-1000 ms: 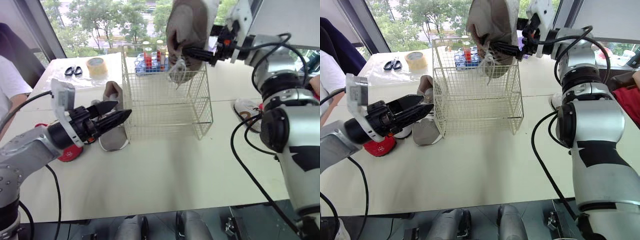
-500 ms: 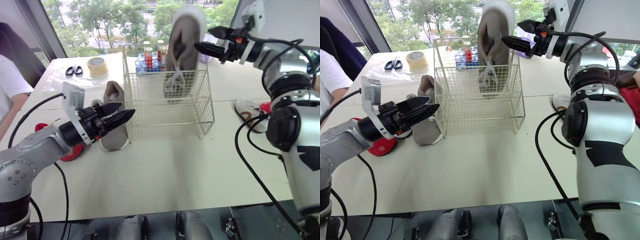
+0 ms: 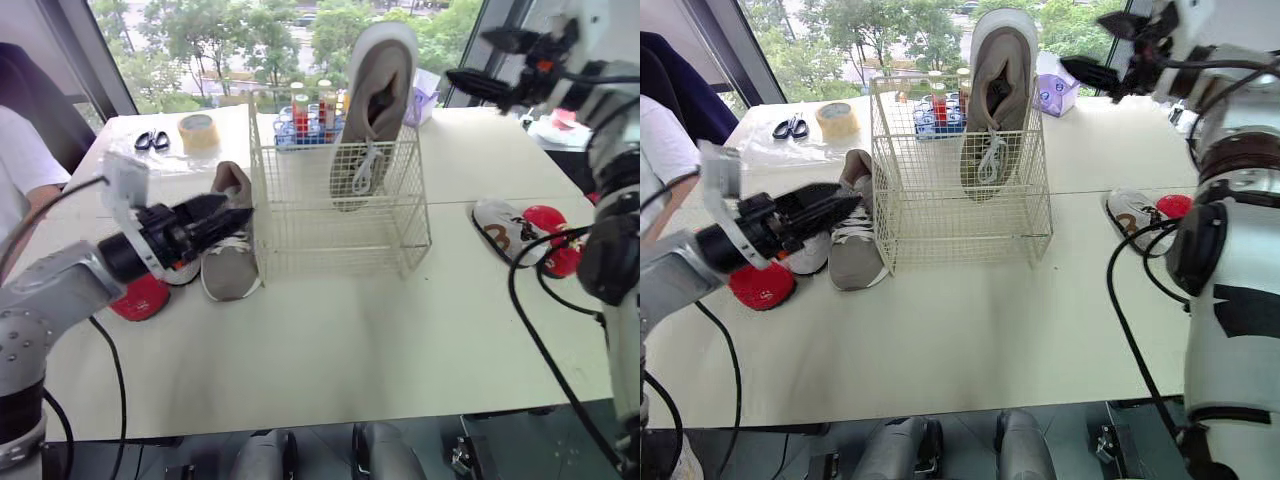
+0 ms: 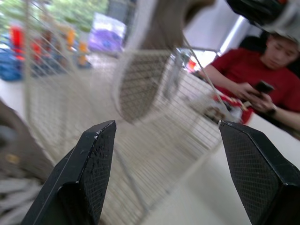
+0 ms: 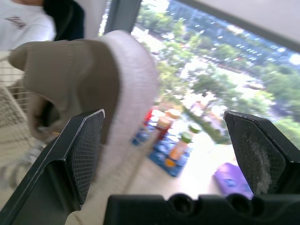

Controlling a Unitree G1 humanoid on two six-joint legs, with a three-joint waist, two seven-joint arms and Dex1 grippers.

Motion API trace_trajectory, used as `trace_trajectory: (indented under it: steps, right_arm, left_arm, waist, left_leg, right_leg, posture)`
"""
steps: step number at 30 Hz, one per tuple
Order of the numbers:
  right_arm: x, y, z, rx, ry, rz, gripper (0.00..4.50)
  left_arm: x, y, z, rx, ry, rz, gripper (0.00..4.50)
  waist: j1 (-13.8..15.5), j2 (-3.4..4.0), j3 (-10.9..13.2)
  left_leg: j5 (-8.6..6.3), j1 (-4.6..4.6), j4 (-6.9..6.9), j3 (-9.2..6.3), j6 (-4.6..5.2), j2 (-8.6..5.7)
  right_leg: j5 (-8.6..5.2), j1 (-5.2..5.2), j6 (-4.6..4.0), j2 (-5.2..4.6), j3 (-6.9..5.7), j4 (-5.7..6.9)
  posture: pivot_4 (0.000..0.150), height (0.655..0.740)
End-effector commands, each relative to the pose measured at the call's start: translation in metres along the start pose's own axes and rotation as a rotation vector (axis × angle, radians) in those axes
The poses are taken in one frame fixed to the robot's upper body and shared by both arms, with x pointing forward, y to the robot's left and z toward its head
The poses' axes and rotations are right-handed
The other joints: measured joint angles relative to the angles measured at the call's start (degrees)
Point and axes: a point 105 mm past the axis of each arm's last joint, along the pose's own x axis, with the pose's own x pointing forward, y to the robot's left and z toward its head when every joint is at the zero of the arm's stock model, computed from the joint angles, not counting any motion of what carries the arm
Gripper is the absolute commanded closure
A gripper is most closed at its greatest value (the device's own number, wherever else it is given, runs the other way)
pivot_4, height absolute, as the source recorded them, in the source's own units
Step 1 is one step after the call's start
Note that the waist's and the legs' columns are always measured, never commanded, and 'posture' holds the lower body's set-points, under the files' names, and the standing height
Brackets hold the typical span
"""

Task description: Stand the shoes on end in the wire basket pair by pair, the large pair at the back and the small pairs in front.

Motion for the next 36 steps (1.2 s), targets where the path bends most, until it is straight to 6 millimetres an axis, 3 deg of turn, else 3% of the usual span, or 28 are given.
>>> trace_trajectory:
  steps: [1,2,5,8,14,19,24,29,32,36]
  right_arm:
    - [-0.013,0.010,0.022,-0.004,-0.050,0.139,0.10]
    - [-0.014,0.018,0.019,0.011,-0.035,0.196,0.10]
    - [-0.027,0.080,-0.008,0.074,0.126,0.511,0.10]
    - [-0.035,0.134,-0.014,0.176,0.187,0.672,0.10]
    - [-0.040,0.194,-0.007,0.269,0.188,0.776,0.10]
    - [-0.046,0.215,-0.007,0.266,0.196,0.746,0.10]
    - [-0.053,0.219,-0.009,0.279,0.207,0.674,0.10]
    - [-0.046,0.219,0.000,0.255,0.138,0.634,0.10]
    - [-0.044,0.216,0.001,0.250,0.126,0.603,0.00]
    - [-0.044,0.215,0.004,0.259,0.115,0.592,0.00]
  left_arm:
    - [-0.008,0.039,0.032,0.029,-0.004,0.197,0.92]
    - [-0.008,0.044,0.035,0.008,0.010,0.205,0.92]
    - [0.001,0.071,0.032,-0.032,0.168,0.262,0.92]
    - [0.017,0.085,0.024,-0.013,0.313,0.254,0.92]
    - [0.055,0.108,0.010,-0.072,0.473,0.260,0.92]
    - [0.070,0.116,-0.008,-0.071,0.577,0.283,0.92]
    - [0.090,0.109,-0.031,-0.033,0.648,0.238,0.92]
    - [0.102,0.108,-0.062,-0.005,0.709,0.261,0.92]
    - [0.107,0.108,-0.075,0.016,0.727,0.271,1.77]
    - [0.111,0.109,-0.076,0.025,0.708,0.289,3.52]
  waist:
    - [-0.11,0.00,0.00]
    - [-0.29,0.00,0.00]
    - [-0.11,-0.04,-0.04]
    - [0.21,0.04,0.00]
    - [1.07,-0.05,-0.03]
    - [1.41,-0.12,-0.02]
    - [1.63,-0.29,0.08]
    - [1.58,-0.39,0.07]
    - [1.81,-0.40,0.05]
    - [2.31,-0.41,0.05]
  left_leg:
    - [0.00,0.01,0.00,-0.01,0.00,0.01]
    - [0.00,0.05,-0.01,0.00,0.01,0.03]
    - [0.01,0.16,0.01,0.01,0.02,0.09]
    - [0.01,0.13,0.04,0.04,0.01,0.08]
    - [0.03,0.01,0.09,0.05,-0.01,0.00]
    - [-0.04,-0.05,0.09,0.12,0.11,0.02]
    - [-0.07,-0.14,0.12,0.11,0.17,0.03]
    - [-0.30,-0.15,0.21,0.08,0.59,0.01]
    - [-0.33,-0.12,0.21,0.07,0.64,0.01]
    - [-0.36,-0.11,0.35,0.00,0.69,-0.01]
  right_leg:
    - [0.00,0.01,0.00,0.03,0.00,0.02]
    - [0.00,0.02,0.00,0.06,0.00,0.04]
    - [-0.01,0.13,0.04,0.12,-0.04,0.12]
    - [-0.01,0.09,0.05,0.11,-0.07,0.16]
    - [-0.01,0.03,0.06,0.12,-0.10,0.15]
    - [-0.03,-0.04,0.09,0.08,-0.08,0.07]
    - [-0.02,-0.07,0.10,0.05,-0.09,0.09]
    - [-0.02,-0.06,0.11,-0.02,-0.09,0.08]
    - [-0.02,-0.05,0.11,-0.04,-0.09,0.11]
    - [-0.01,0.02,0.10,-0.05,-0.12,0.15]
  posture:
    - [0.150,0.7400]
    - [0.150,0.7400]
    - [0.150,0.7400]
    - [0.150,0.7400]
    - [0.150,0.7400]
    - [0.150,0.7400]
    - [0.150,0.7400]
    - [0.150,0.7400]
    - [0.150,0.7400]
    - [0.150,0.7400]
